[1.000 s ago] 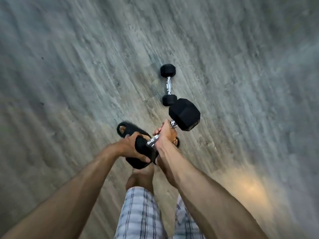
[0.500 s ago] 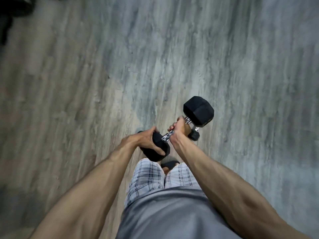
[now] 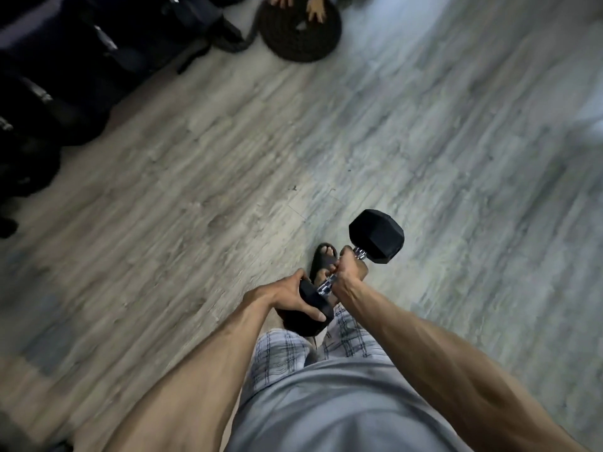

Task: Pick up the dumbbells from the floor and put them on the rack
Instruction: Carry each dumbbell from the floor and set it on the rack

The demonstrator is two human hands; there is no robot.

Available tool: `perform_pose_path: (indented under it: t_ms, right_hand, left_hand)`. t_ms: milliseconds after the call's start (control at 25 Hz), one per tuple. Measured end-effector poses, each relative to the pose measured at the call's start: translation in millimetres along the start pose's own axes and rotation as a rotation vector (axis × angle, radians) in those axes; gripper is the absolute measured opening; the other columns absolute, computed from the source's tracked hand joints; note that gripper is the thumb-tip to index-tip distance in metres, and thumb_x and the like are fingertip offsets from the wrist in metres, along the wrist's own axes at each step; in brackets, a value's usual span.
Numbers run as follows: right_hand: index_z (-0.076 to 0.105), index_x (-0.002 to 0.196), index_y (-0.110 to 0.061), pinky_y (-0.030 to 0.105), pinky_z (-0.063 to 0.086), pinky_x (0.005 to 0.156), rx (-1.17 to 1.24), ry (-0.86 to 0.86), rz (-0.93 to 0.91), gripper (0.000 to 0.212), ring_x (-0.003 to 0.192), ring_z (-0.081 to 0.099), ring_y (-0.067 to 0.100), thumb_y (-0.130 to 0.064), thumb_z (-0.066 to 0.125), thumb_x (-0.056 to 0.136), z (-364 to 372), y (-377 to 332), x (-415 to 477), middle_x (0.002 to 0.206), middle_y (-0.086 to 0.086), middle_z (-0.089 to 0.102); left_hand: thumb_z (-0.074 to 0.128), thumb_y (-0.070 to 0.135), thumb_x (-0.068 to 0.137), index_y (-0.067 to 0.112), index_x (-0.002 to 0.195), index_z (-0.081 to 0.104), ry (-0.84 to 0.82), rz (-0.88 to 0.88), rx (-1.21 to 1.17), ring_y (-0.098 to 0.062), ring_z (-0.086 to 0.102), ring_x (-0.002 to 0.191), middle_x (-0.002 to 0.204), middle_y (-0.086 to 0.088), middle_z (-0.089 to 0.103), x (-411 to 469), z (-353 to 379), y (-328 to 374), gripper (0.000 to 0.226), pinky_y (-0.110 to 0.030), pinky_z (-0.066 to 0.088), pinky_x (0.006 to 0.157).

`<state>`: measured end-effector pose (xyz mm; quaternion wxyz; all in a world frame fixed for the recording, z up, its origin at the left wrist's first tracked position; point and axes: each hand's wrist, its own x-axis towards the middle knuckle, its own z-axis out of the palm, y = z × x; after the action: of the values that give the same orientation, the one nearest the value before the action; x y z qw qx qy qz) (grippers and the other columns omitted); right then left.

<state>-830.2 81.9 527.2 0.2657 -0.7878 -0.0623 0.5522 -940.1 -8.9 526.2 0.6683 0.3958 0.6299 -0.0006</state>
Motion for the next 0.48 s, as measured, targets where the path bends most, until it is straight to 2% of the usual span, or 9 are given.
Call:
perform_pose_path:
  t_ms: [120,200,280,360,480]
  right_hand:
    - [0.033,0.051,-0.011,0.017,0.023,0.039,-0.082,-0.108,0.006,0.045,0.022,0.024,0.014,-0.019,0.055,0.089,52.4,-25.2,-4.4,0.030,0.001,0.030]
    - [0.036,0.055,-0.008,0.015,0.025,0.035,-0.107,-0.126,0.001,0.040,0.021,0.026,0.014,-0.017,0.054,0.089,90.0,-40.7,0.5,0.033,0.004,0.032]
    - [0.042,0.057,-0.007,0.019,0.029,0.036,-0.141,-0.115,-0.020,0.036,0.024,0.030,0.015,-0.017,0.057,0.088,128.5,-60.5,3.9,0.041,0.007,0.037]
    - [0.044,0.055,-0.008,0.020,0.030,0.037,-0.190,-0.134,-0.033,0.035,0.025,0.030,0.015,-0.016,0.057,0.087,170.7,-84.4,6.6,0.038,0.004,0.040]
    - [0.038,0.056,-0.010,0.019,0.029,0.038,-0.224,-0.191,-0.041,0.034,0.024,0.027,0.015,-0.013,0.055,0.086,228.2,-119.8,1.1,0.035,0.002,0.033]
  left_hand:
    - [0.090,0.052,0.056,0.022,0.125,0.038,0.058,-0.001,-0.075,-0.019,0.054,0.108,0.117,0.003,0.054,7.4,-45.7,0.2,0.092,-0.030,0.044,0.080]
    - [0.089,0.053,0.056,0.021,0.126,0.038,0.079,-0.021,-0.094,-0.019,0.054,0.111,0.121,0.002,0.055,16.7,-79.9,2.2,0.093,-0.031,0.045,0.086]
    - [0.089,0.055,0.055,0.023,0.126,0.038,0.094,-0.039,-0.110,-0.018,0.053,0.111,0.124,0.001,0.055,27.3,-116.4,7.6,0.093,-0.032,0.045,0.088]
    - [0.089,0.056,0.054,0.026,0.126,0.037,0.114,-0.065,-0.159,-0.017,0.053,0.110,0.125,0.001,0.055,37.5,-157.3,15.1,0.094,-0.033,0.046,0.088]
    - [0.088,0.059,0.051,0.029,0.122,0.038,0.141,-0.106,-0.196,-0.020,0.055,0.110,0.123,0.002,0.056,45.4,-212.7,29.0,0.092,-0.039,0.049,0.094]
